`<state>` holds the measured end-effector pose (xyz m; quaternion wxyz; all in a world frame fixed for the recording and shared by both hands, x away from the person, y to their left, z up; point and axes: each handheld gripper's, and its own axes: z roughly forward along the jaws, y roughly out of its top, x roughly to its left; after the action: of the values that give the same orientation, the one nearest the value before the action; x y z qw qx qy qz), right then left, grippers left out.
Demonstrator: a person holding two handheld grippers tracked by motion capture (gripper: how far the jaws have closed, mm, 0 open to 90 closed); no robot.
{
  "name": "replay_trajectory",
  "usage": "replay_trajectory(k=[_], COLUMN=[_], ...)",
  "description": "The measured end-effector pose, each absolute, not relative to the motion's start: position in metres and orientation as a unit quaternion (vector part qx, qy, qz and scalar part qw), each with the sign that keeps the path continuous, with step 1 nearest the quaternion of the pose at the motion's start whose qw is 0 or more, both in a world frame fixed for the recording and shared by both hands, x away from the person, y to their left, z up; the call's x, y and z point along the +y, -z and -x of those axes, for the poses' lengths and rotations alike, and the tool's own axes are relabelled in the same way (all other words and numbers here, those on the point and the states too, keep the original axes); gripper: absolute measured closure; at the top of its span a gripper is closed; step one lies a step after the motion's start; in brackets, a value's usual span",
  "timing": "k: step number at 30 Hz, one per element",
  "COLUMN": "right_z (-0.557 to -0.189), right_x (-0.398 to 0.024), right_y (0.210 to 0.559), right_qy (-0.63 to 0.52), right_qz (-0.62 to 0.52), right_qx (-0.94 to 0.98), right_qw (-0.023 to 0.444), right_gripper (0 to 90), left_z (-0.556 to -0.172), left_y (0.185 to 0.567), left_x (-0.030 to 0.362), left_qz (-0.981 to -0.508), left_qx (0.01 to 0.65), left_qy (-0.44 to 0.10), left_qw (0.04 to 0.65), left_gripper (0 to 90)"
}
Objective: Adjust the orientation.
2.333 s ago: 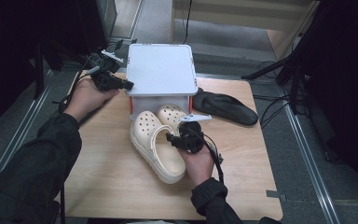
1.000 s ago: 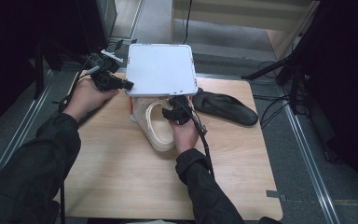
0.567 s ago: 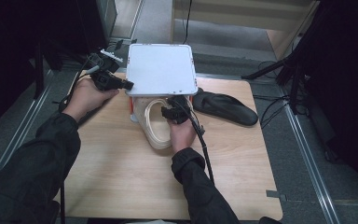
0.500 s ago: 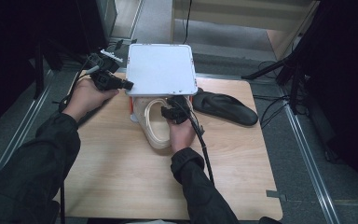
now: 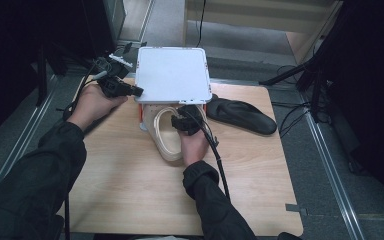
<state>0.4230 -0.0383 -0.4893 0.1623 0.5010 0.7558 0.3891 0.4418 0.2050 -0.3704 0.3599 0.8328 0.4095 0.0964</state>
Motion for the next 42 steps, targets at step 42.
replay_trajectory(k=[42], right_z=[-0.338], right_x=[-0.090], right_y=[0.462], right_qy=[-0.435], right_qz=[-0.409], right_qx=[0.797], right_qw=[0.091], right_gripper=[90.0], left_z=[-0.442], left_y=[0.370], left_x=[0.204], left_qz=[-0.833], left_qx=[0.413], left_qy=[-0.095], left_qw=[0.355], left_gripper=[90.0])
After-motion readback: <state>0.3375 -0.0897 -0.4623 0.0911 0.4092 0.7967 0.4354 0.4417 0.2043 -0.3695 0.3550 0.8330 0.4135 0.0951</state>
